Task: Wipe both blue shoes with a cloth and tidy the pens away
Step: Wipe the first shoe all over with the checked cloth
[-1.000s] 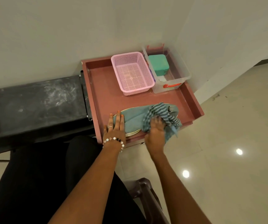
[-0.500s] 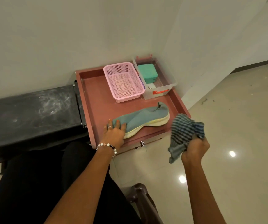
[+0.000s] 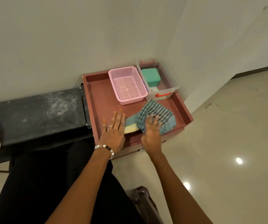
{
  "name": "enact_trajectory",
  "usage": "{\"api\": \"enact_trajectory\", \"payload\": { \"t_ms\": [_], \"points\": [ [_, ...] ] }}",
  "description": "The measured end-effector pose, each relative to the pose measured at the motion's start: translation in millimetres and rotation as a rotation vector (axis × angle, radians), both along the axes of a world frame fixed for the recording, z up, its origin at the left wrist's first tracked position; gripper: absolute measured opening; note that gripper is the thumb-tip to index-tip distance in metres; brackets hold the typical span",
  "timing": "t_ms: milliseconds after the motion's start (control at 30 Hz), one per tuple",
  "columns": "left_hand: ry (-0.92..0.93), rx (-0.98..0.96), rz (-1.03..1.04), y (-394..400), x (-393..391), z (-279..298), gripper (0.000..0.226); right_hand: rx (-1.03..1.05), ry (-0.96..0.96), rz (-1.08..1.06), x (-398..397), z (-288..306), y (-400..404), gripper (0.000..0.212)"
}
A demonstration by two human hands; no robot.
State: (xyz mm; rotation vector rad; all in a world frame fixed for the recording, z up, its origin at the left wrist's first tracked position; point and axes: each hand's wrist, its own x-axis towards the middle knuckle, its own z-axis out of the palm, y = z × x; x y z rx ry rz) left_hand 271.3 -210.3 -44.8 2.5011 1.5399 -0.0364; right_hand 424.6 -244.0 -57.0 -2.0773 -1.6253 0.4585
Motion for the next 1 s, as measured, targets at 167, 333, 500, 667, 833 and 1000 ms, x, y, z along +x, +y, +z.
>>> {"api": "enact_trajectory", "payload": {
  "t_ms": [167, 333, 500, 667, 833, 1000],
  "points": [
    [0.007, 0.001, 0.049, 8, -2, -3, 0.092, 0.020, -0.129, 0.425, 13, 5, 0, 0.075],
    [0.030, 0.054, -0.010, 11, 1, -3, 0.085, -0.062, -0.278, 0.231, 110, 17, 9, 0.075],
    [0.004, 0.066, -0.024, 13, -1, -6, 0.085, -0.254, -0.163, -0.103, 105, 9, 5, 0.053],
    [0.039, 0.052, -0.040, 16, -3, -8, 0.086, -0.103, -0.181, -0.134, 86, 1, 3, 0.064],
    [0.046, 0.089, -0.034, 19, 0, -11, 0.090, -0.041, -0.198, 0.095, 45, -5, 11, 0.066],
    [0.032, 0.087, -0.040, 23, 0, -9, 0.086, 0.015, -0.384, 0.387, 90, 3, 13, 0.072]
  ]
}}
